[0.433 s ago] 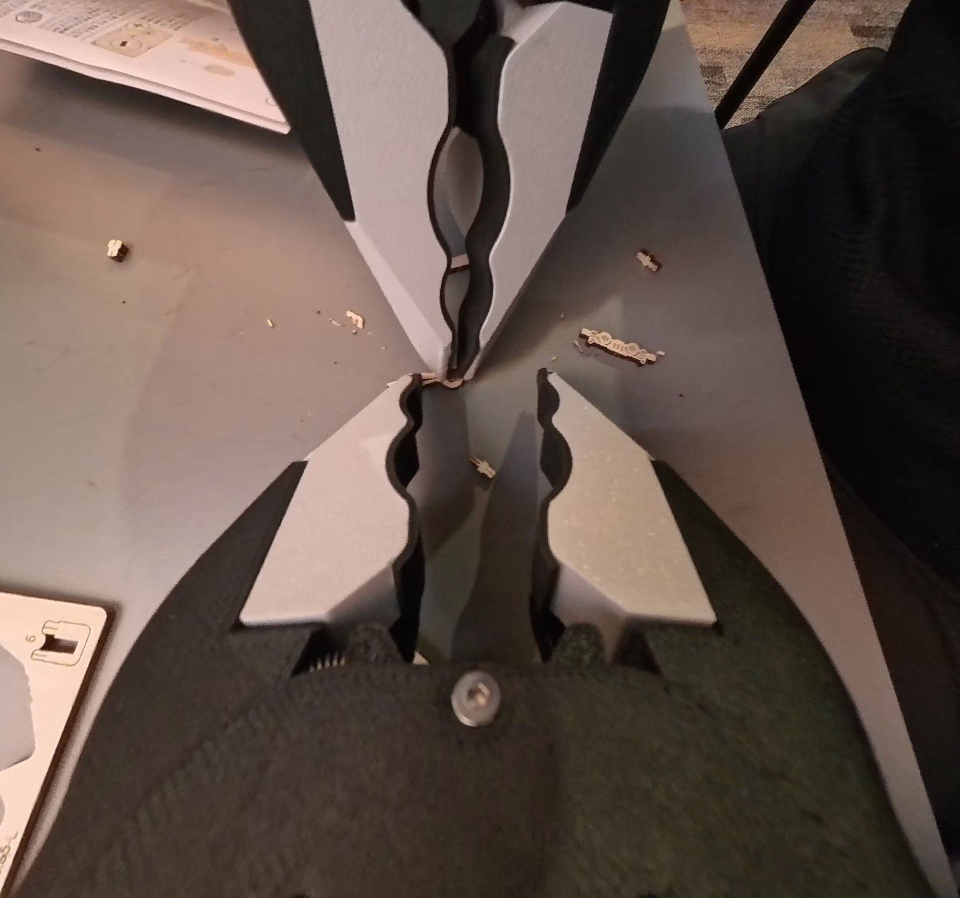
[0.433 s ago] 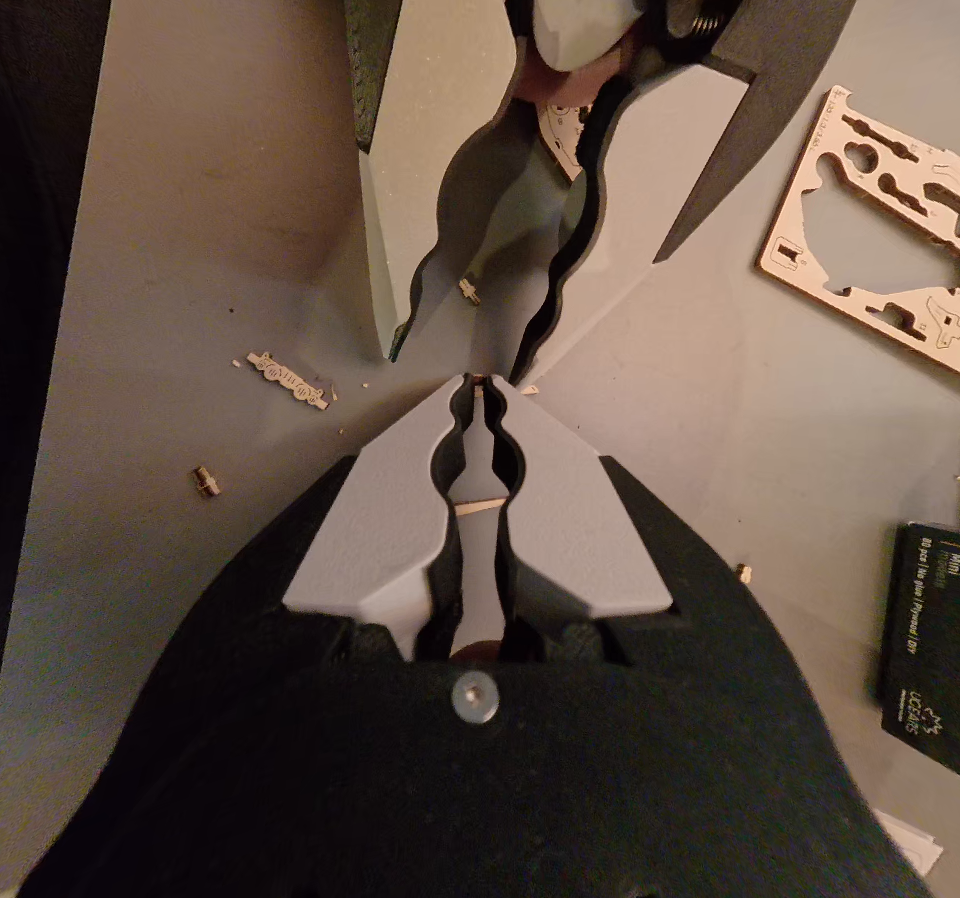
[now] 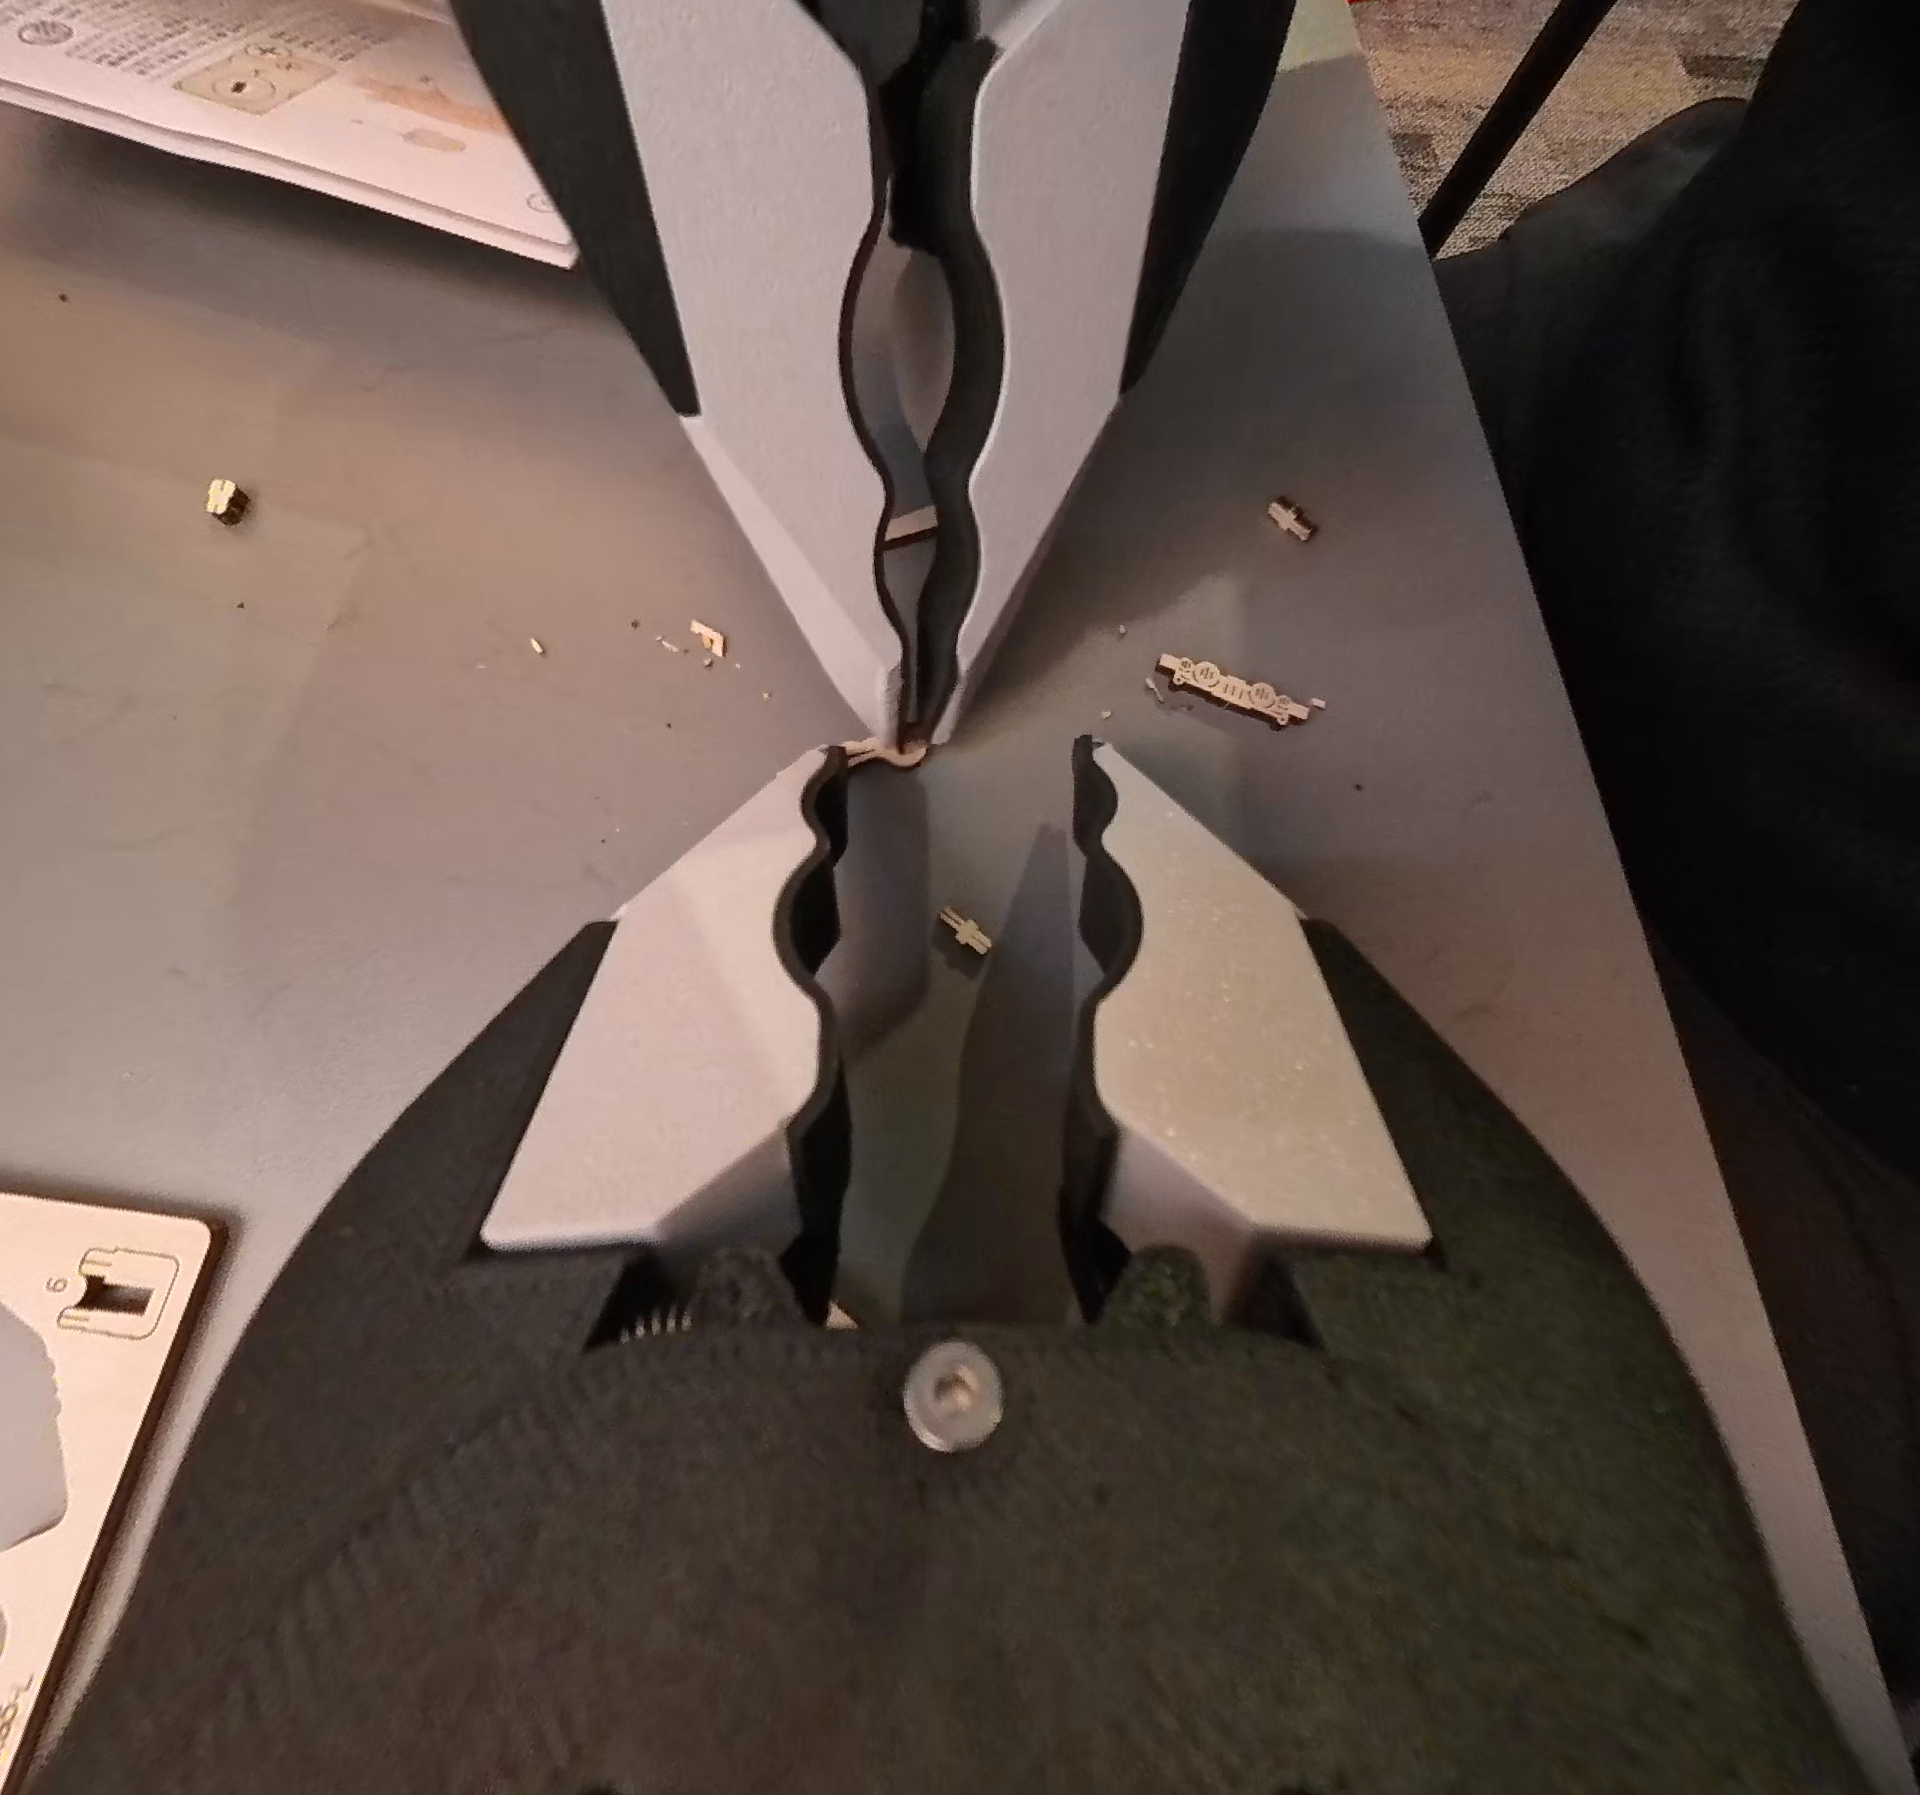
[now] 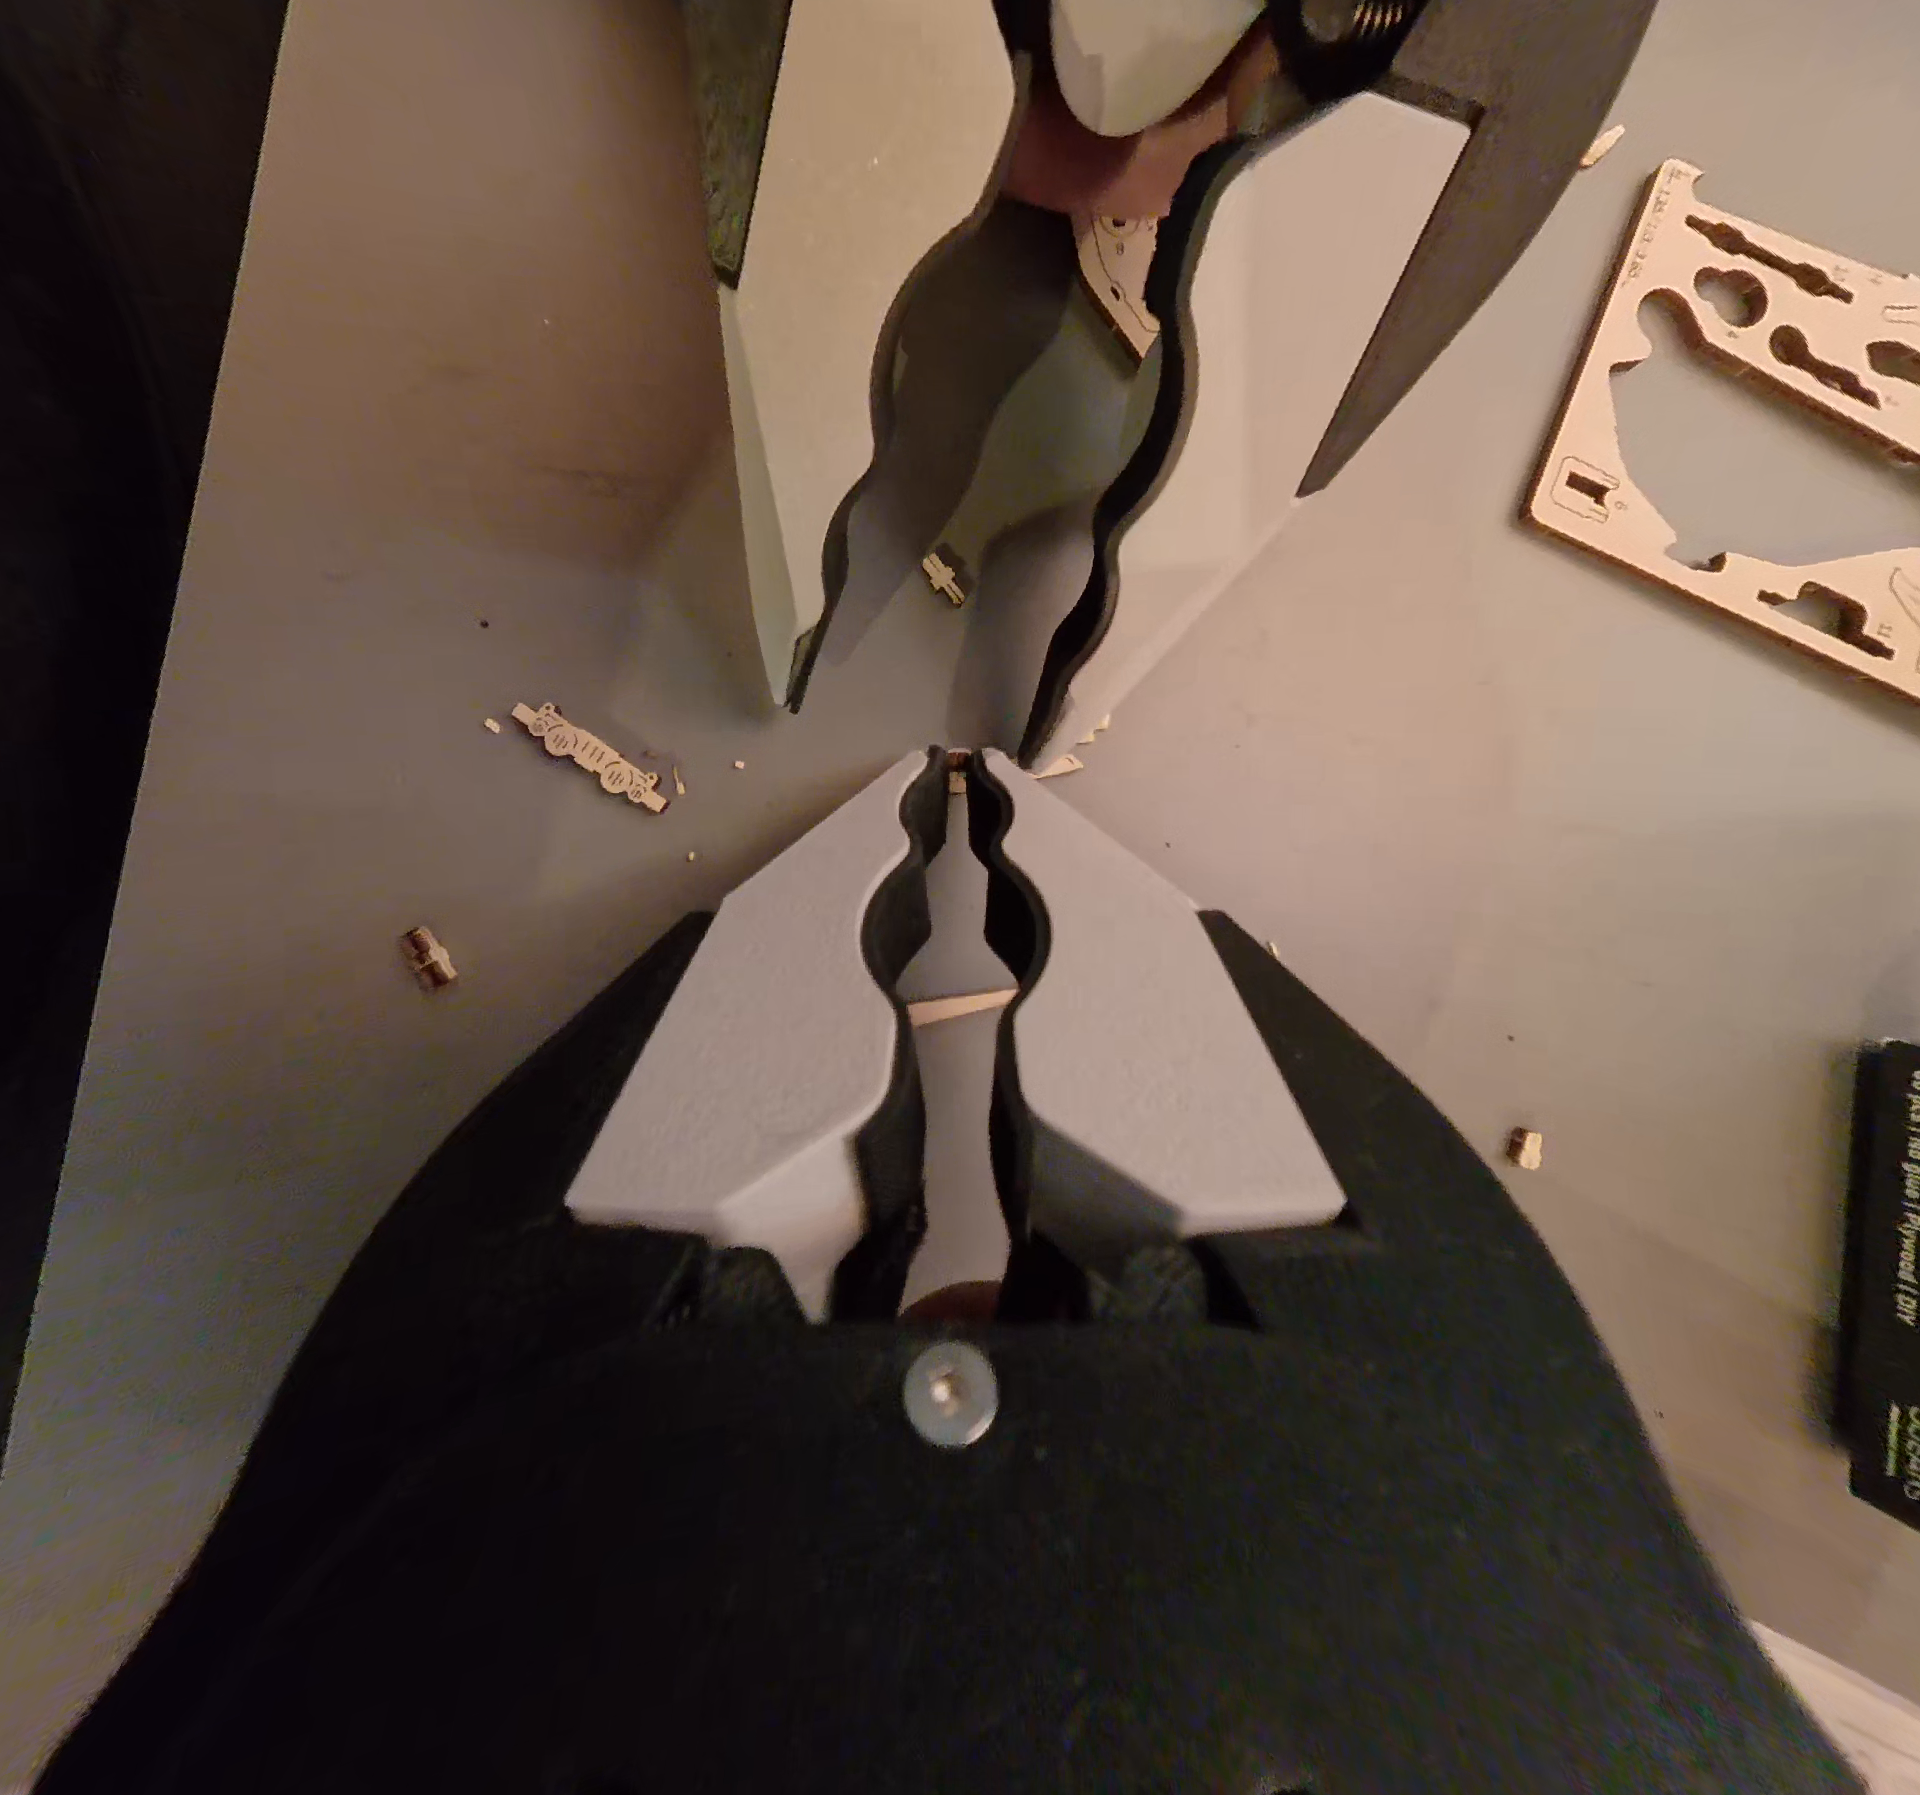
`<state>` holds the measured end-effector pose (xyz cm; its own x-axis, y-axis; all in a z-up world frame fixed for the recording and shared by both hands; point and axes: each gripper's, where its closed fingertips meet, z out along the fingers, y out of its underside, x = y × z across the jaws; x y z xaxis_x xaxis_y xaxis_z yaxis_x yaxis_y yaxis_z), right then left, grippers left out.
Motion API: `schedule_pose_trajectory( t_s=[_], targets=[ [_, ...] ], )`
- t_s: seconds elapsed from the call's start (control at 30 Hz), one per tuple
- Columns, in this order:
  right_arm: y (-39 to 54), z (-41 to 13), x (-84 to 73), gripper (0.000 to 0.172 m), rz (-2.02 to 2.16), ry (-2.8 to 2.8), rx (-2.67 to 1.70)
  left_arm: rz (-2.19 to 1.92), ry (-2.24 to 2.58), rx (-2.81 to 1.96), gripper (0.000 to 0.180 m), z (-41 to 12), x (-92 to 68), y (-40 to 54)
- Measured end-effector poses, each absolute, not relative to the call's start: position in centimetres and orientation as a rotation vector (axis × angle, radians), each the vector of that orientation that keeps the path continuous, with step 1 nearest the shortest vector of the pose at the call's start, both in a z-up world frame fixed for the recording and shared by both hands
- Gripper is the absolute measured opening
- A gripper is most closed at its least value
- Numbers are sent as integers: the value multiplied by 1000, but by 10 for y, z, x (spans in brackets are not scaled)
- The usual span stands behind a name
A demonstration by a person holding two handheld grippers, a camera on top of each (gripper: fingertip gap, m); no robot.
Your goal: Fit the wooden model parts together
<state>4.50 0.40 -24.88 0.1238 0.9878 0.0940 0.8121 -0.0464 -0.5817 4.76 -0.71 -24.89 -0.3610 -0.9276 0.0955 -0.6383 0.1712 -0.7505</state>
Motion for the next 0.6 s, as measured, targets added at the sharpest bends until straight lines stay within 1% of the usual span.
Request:
schedule_pose_trajectory(
  t_s=[0.6],
  targets=[
    [5, -250, 47, 1, 479, -1751, -1893, -1041, 2104, -1453, 39, -249, 51, -6]
  ],
)
